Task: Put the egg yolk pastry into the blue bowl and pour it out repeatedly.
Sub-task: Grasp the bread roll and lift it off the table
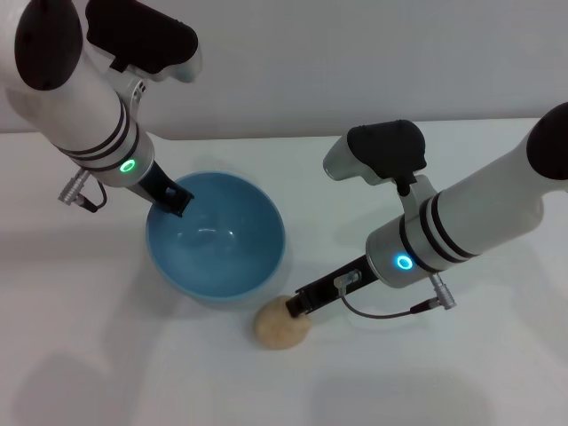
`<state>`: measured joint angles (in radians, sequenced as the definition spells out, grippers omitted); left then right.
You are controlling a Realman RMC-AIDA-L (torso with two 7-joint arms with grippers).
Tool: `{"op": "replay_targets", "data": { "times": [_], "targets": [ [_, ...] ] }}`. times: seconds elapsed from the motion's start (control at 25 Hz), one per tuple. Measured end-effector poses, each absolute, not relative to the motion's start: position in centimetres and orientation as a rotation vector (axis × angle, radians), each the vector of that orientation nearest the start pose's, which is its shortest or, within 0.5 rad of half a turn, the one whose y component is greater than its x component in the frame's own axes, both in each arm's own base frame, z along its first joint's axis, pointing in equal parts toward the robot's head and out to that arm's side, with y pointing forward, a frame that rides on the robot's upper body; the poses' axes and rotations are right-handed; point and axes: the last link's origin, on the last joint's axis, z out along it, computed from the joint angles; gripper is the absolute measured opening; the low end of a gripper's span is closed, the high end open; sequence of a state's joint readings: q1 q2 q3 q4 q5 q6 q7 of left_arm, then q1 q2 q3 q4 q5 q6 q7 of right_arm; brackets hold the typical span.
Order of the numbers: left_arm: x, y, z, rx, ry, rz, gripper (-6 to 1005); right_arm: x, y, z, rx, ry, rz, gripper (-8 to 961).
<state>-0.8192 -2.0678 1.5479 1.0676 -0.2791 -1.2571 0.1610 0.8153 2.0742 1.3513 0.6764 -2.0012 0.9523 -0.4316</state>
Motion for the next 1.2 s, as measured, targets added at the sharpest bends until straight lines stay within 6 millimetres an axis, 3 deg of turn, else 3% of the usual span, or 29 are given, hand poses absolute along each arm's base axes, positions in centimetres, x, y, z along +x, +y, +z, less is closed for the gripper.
{"op": "replay_targets", "data": {
  "times": [0.48, 1.2],
  "targets": [
    [-17.0, 41.4, -2.4, -2.200, -0.953, 0.562, -2, 17.8, 36.2, -12.7, -2.593, 1.379, -0.180, 0],
    [-17.4, 41.4, -2.2, -2.194, -0.943, 0.583, -2, 14.6, 35.2, -8.9, -2.704, 1.449, 0.028, -1]
  ]
}}
